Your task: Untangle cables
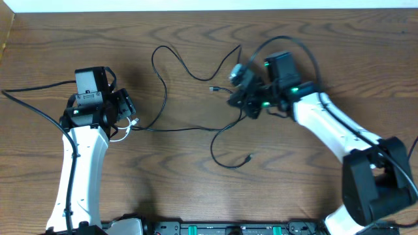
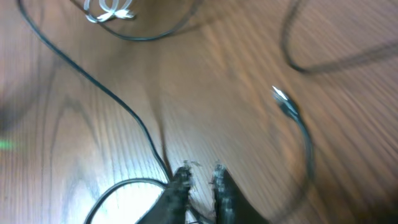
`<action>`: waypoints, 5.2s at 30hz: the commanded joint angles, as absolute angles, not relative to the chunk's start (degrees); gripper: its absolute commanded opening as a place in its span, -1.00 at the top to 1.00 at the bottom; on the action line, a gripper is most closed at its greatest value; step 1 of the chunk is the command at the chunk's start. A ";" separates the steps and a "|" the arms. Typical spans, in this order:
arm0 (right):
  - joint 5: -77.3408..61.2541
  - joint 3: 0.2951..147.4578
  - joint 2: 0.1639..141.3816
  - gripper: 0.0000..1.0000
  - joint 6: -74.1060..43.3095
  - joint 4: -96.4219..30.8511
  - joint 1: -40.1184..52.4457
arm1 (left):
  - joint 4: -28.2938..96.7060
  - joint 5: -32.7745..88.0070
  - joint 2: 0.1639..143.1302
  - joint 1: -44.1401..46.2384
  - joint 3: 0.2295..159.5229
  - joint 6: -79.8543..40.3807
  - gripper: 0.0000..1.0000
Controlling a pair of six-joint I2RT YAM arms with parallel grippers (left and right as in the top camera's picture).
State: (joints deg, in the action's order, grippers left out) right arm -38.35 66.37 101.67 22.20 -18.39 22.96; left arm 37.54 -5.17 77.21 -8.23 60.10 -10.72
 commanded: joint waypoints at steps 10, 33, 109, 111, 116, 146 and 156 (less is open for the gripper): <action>-38.98 66.63 107.92 0.16 22.81 -9.13 36.42 | 38.22 -4.89 77.60 -8.16 60.12 -11.29 -0.59; -31.64 66.63 120.64 -0.37 14.79 12.82 44.62 | 40.03 -4.89 77.60 -8.16 60.12 -11.29 -0.59; -22.44 66.67 106.30 -0.28 14.90 -31.27 -4.23 | 35.53 8.54 87.24 17.23 59.42 -11.29 -0.60; -22.46 66.67 108.29 -0.29 14.90 -31.27 -4.14 | 35.53 8.54 87.24 17.23 59.42 -11.29 -0.60; -22.46 66.67 112.57 -0.30 14.87 -30.59 -3.79 | 35.53 8.54 87.24 17.23 59.42 -11.27 -0.60; -2.35 83.02 96.27 0.98 11.64 -33.54 -6.61 | 35.53 8.54 87.24 17.23 59.42 -11.27 -0.60; 9.26 87.15 88.38 0.98 12.29 -26.11 -17.28 | 35.53 8.56 87.24 17.23 59.42 -11.29 -0.60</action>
State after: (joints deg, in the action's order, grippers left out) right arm 3.90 85.78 89.38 12.36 -27.46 -13.50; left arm 35.55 8.69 87.15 17.10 60.07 -10.72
